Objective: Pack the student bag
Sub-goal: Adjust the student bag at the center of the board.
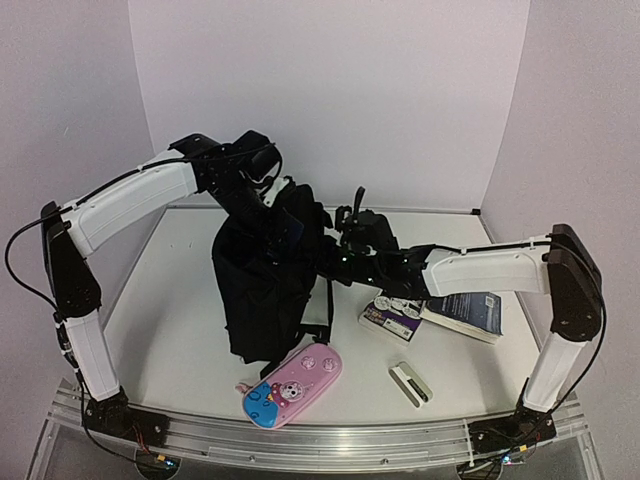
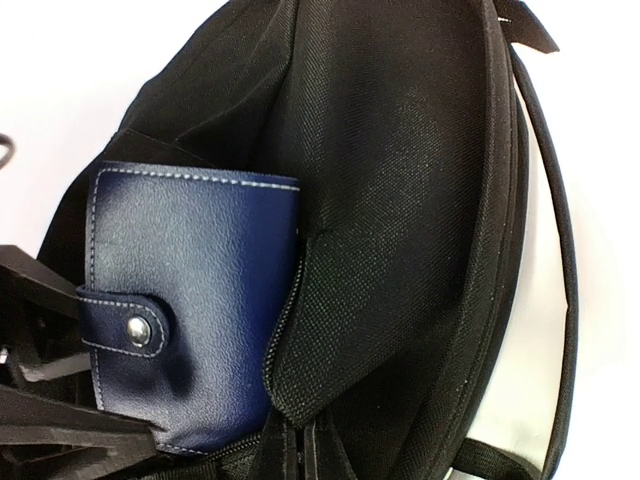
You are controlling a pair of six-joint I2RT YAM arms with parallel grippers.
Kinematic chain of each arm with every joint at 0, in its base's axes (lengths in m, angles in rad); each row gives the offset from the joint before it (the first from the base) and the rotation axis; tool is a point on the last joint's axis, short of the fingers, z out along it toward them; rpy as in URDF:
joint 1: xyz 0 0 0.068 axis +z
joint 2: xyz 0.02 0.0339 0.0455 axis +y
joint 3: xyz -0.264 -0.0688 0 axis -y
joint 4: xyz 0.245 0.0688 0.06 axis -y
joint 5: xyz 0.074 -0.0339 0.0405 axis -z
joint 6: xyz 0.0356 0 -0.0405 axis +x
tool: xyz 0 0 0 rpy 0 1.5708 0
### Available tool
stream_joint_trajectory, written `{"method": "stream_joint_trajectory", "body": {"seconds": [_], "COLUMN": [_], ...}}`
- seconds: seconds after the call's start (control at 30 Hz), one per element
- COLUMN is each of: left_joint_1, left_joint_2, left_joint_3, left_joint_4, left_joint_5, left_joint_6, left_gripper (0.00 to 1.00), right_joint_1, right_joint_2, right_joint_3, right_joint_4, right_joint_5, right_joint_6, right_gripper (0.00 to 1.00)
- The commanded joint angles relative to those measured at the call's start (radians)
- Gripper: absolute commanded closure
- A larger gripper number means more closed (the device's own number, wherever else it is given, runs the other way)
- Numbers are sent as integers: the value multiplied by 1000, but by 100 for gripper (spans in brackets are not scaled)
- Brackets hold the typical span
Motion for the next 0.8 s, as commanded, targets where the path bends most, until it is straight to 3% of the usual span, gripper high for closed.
{"method": "stream_joint_trajectory", "body": {"seconds": [0.0,0.2,0.53,0.63,0.77], "left_joint_1": [37,68,81,81,88], "left_joint_2": [-79,-76,-50,-43,-69], "left_joint_3": [21,-36,-100,-125,-149], "left_joint_4": [55,110,154,188,239], "left_joint_5": [18,123,145,181,198], "left_joint_6": [-22,-55,-105,-124,-159], "left_gripper": [44,55,53,66,94], "right_joint_1": [-18,-19,-18,-18,-18], "right_joint_2": [-47,-45,-41,-36,-46], "right_joint_3": [26,26,30,36,30], "right_joint_4": [47,47,49,49,49], "right_joint_5": [58,57,58,54,79], "right_joint_6": [-29,-36,-41,-41,-41], "right_gripper": [100,100,100,100,100]}}
